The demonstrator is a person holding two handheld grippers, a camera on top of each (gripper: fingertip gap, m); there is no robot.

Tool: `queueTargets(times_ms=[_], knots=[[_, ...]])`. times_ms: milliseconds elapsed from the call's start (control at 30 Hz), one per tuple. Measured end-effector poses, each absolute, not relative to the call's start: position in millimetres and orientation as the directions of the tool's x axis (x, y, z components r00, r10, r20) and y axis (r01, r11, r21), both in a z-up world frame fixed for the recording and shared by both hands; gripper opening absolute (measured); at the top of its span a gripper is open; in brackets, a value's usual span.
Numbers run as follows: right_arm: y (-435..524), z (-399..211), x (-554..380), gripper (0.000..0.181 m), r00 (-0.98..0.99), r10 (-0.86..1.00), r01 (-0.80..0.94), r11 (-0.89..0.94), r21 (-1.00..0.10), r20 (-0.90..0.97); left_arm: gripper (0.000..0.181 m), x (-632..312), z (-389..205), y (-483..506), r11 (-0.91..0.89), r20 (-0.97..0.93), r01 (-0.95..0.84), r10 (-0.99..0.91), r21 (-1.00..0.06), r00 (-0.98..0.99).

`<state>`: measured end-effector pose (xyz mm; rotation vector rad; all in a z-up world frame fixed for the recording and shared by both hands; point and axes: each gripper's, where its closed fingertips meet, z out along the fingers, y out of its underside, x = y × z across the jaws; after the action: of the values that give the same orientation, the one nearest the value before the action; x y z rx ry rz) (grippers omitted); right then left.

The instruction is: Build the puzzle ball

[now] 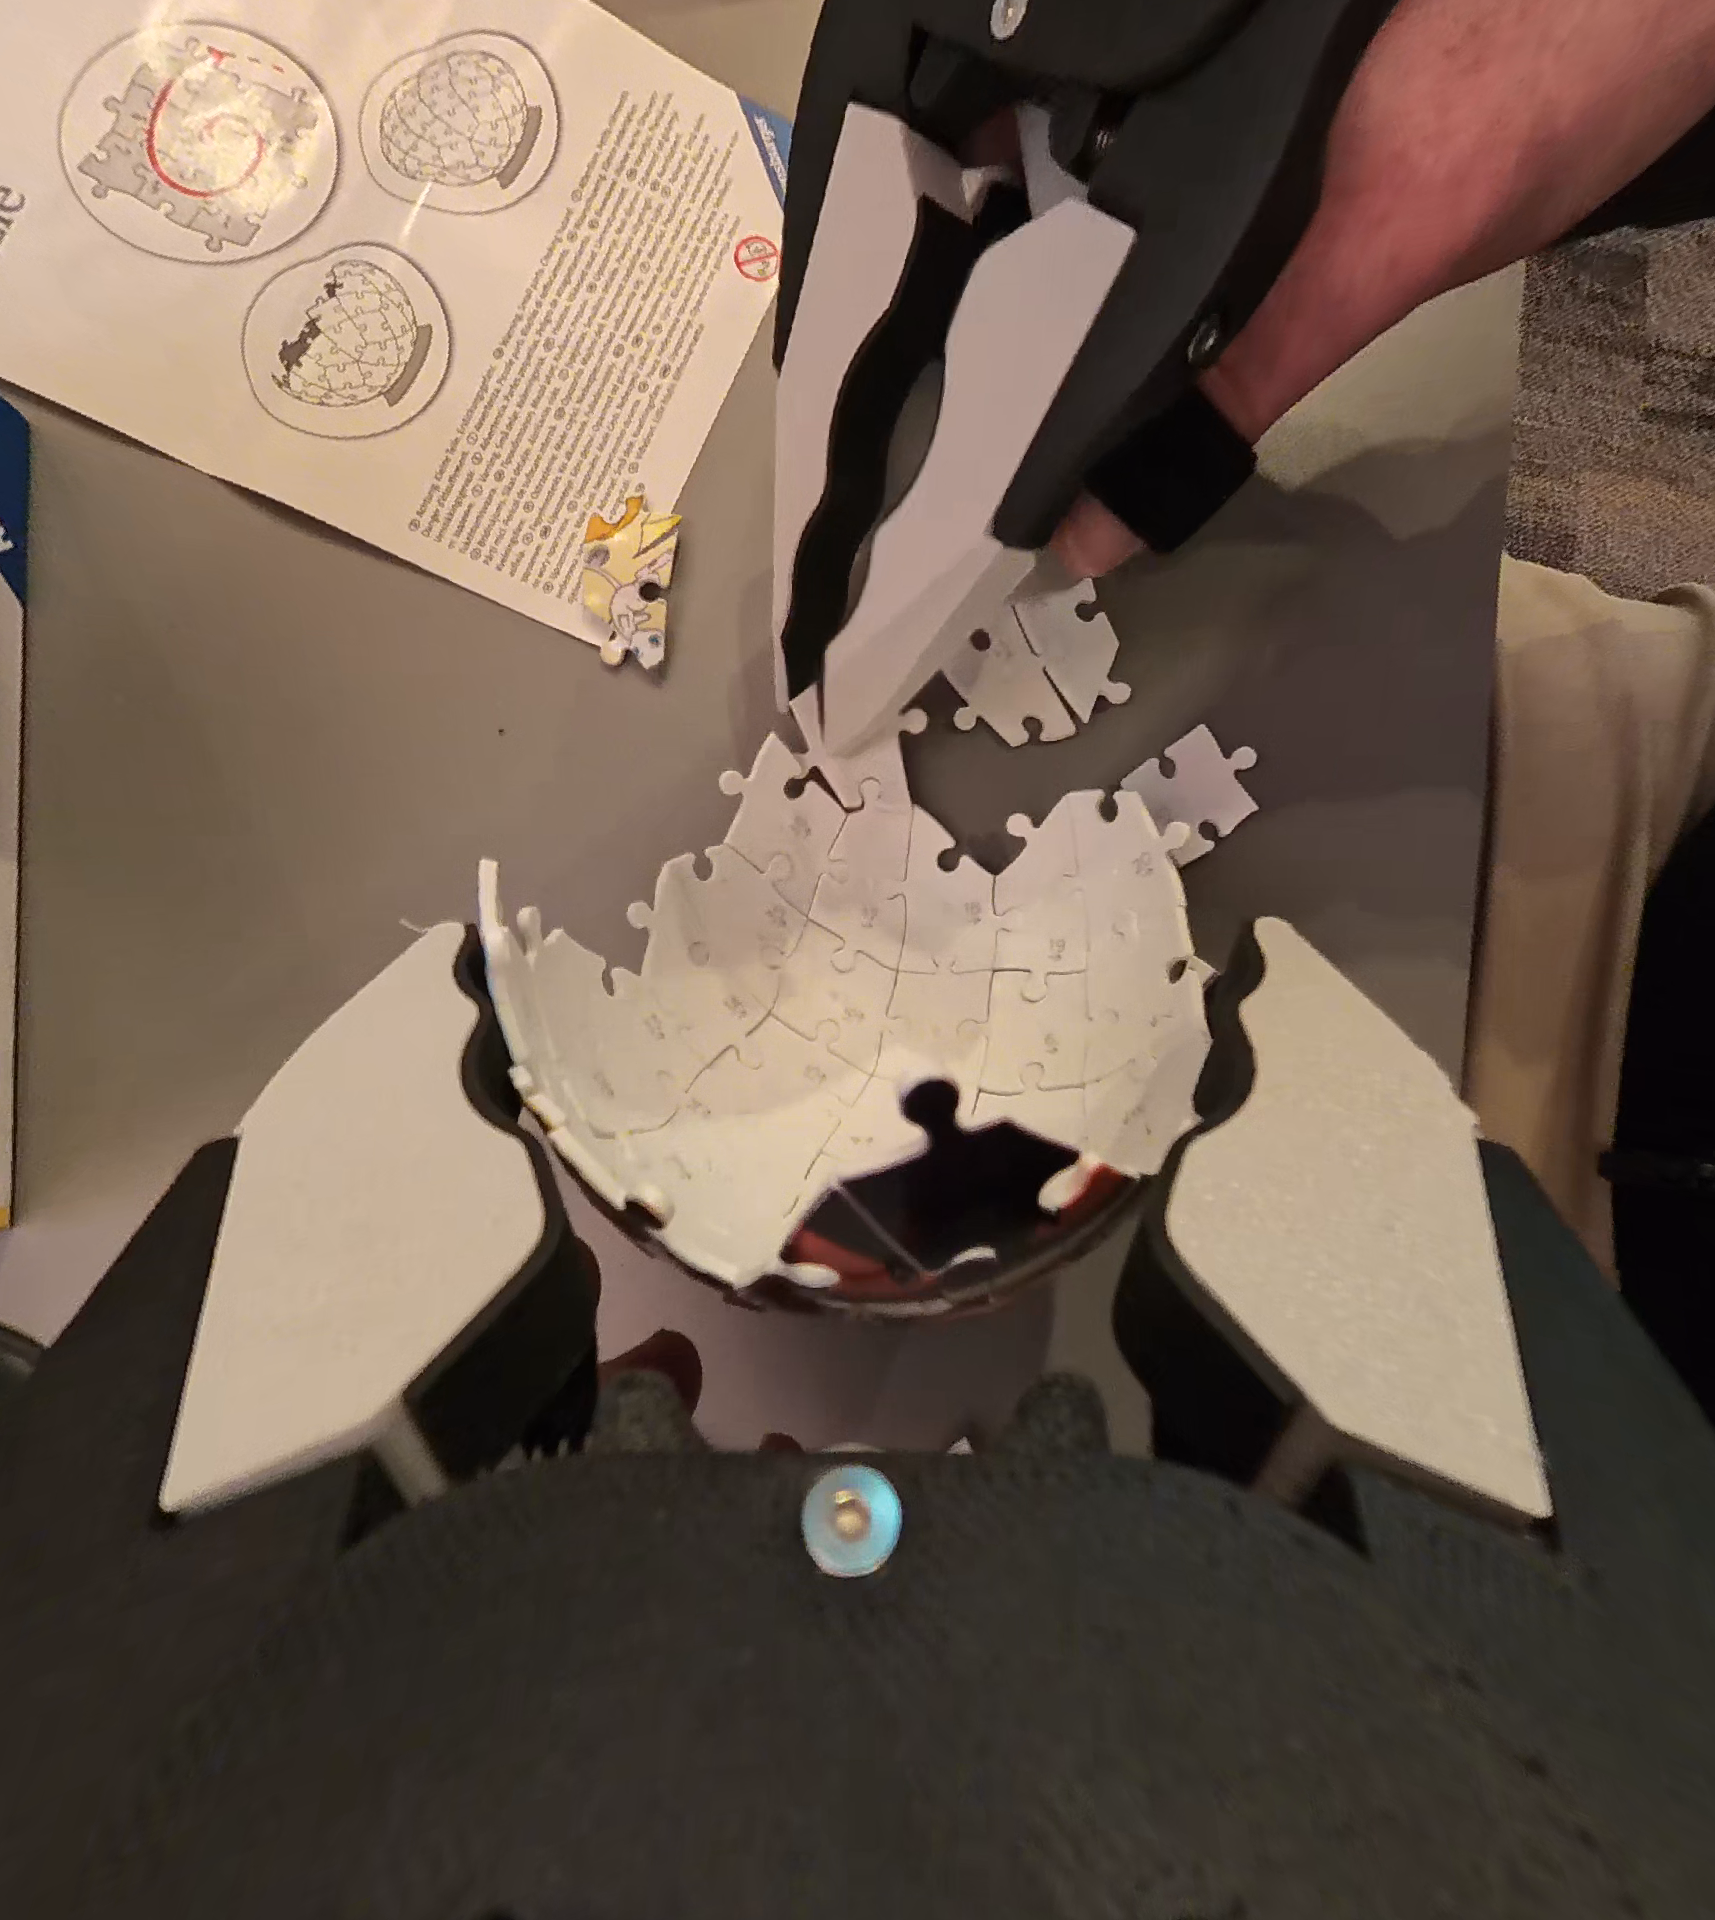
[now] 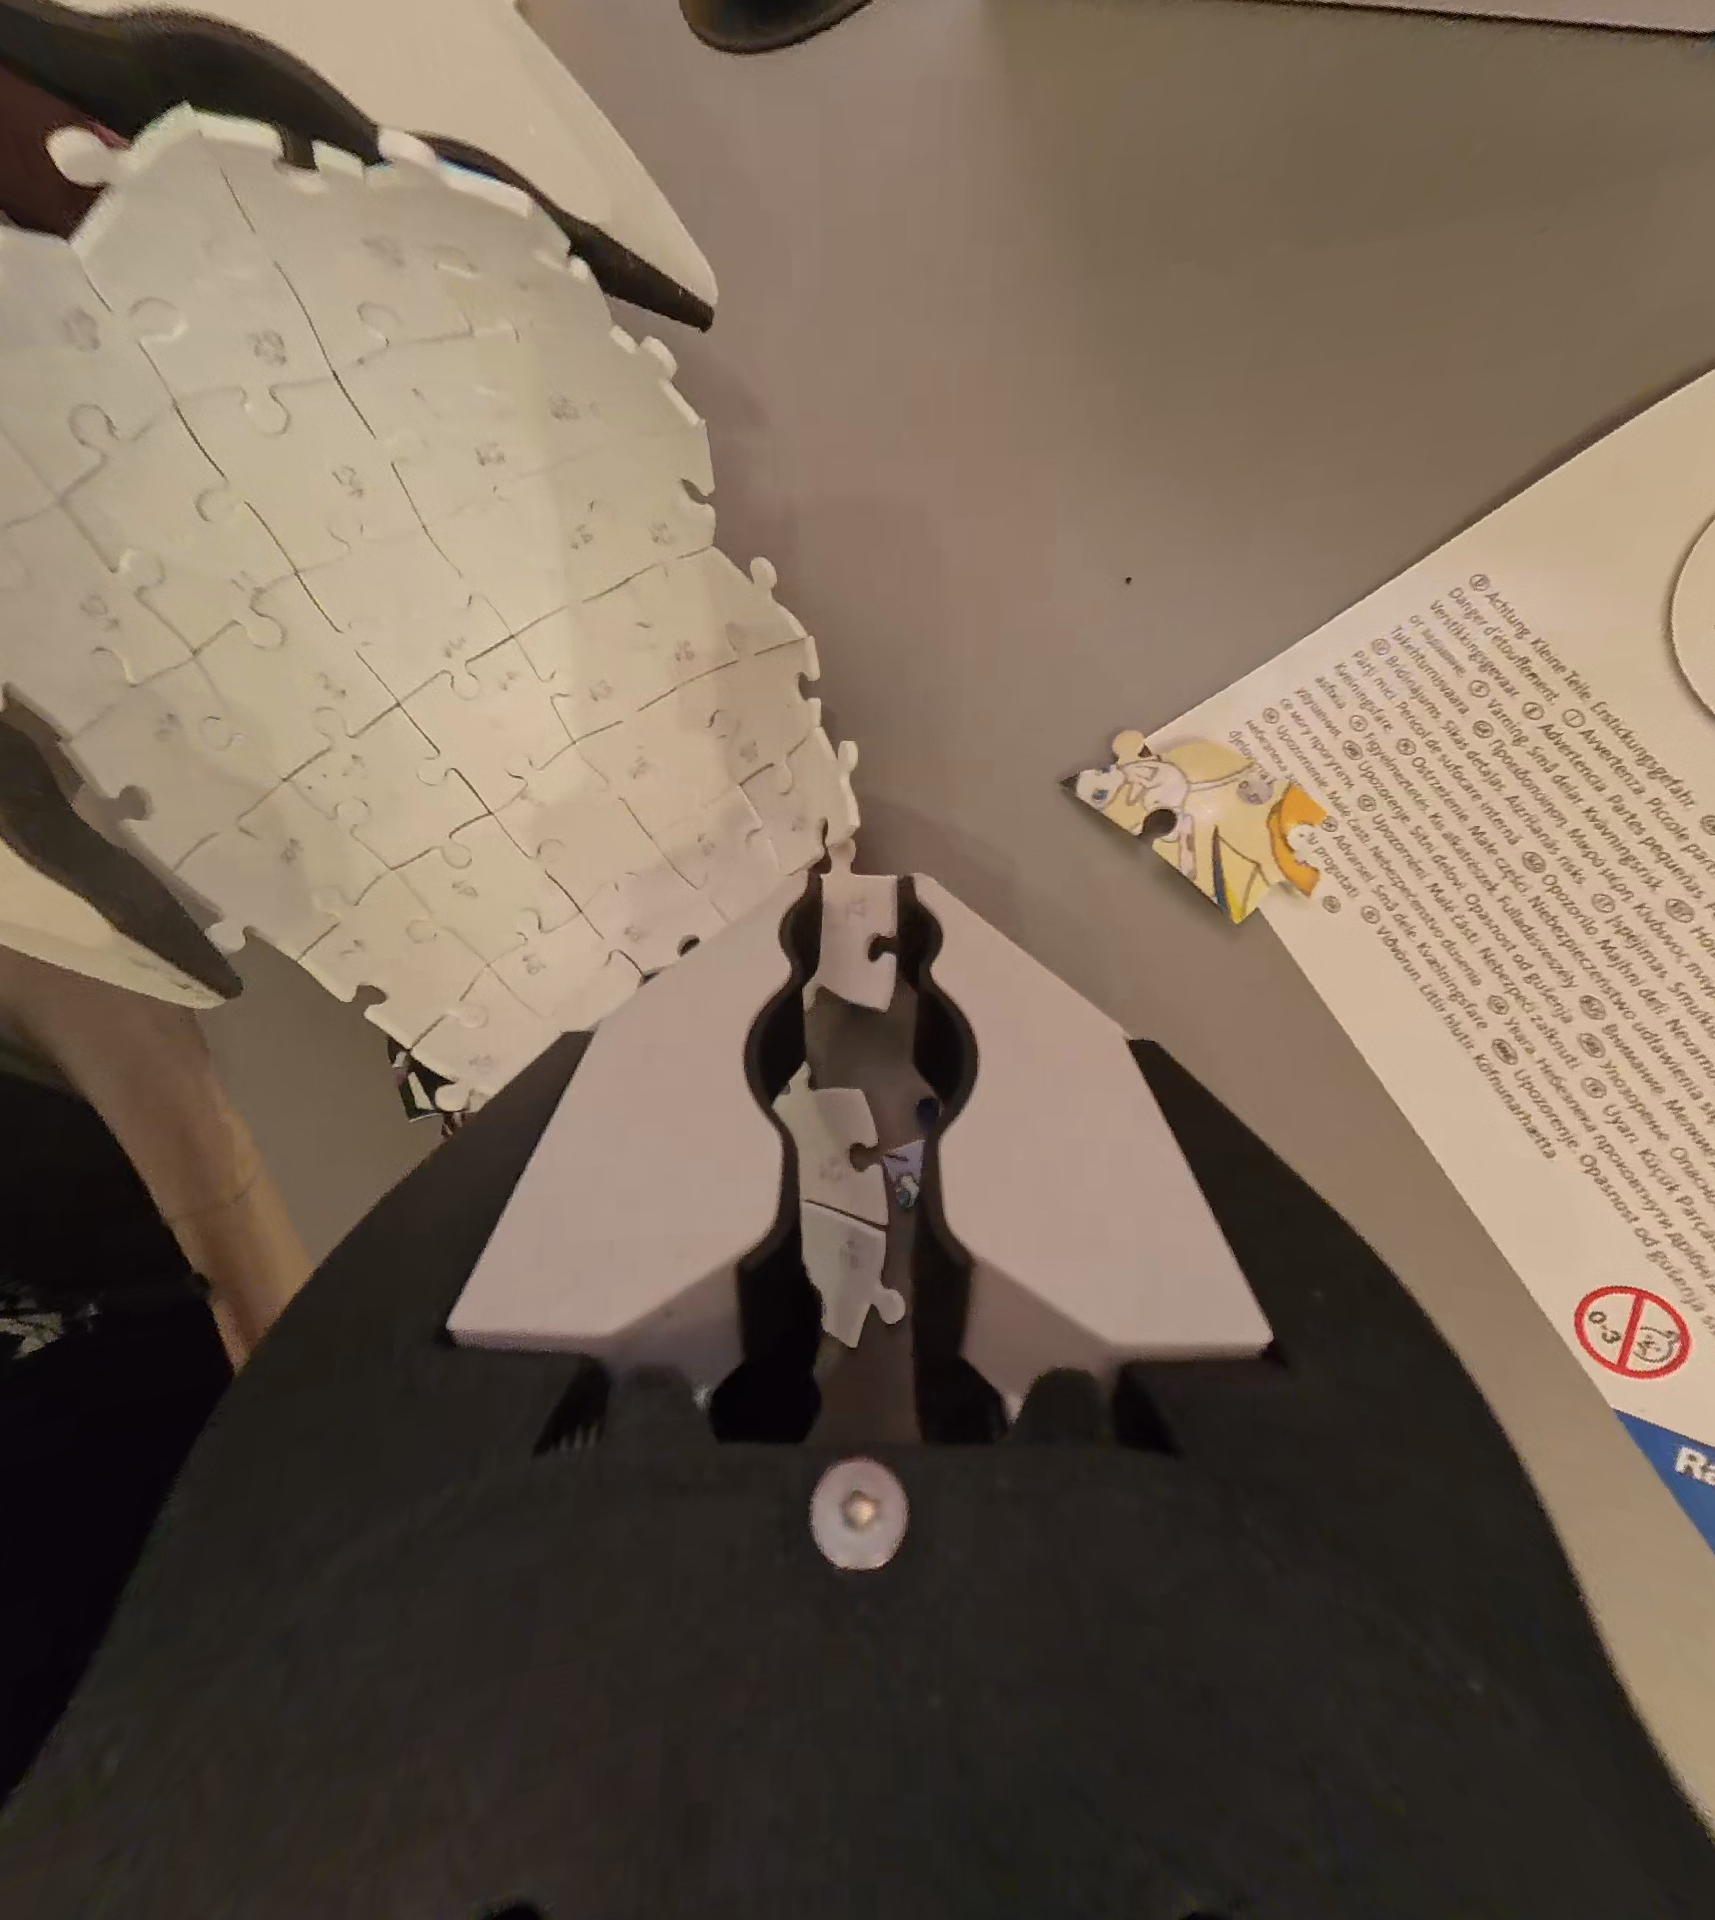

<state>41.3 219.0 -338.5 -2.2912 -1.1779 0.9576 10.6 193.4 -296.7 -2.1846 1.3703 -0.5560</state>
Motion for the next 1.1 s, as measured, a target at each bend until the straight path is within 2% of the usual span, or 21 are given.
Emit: queueTargets(times_ms=[167,1100], knots=[[219.3,-332.0,39.8,0.004,0.405,0.809,0.520,-0.587,-0.621,-0.426,0.127,9.7,-296.6,193.1,-0.373,0.075,-0.700,-0.905,-0.609,0.418],[218.4,-323.6,46.9,0.001,0.402,0.816,0.495,-0.575,-0.652,-0.414,0.127,11.1,-298.5,193.4,-0.380,0.111,-0.697,-0.910,-0.607,0.400]])
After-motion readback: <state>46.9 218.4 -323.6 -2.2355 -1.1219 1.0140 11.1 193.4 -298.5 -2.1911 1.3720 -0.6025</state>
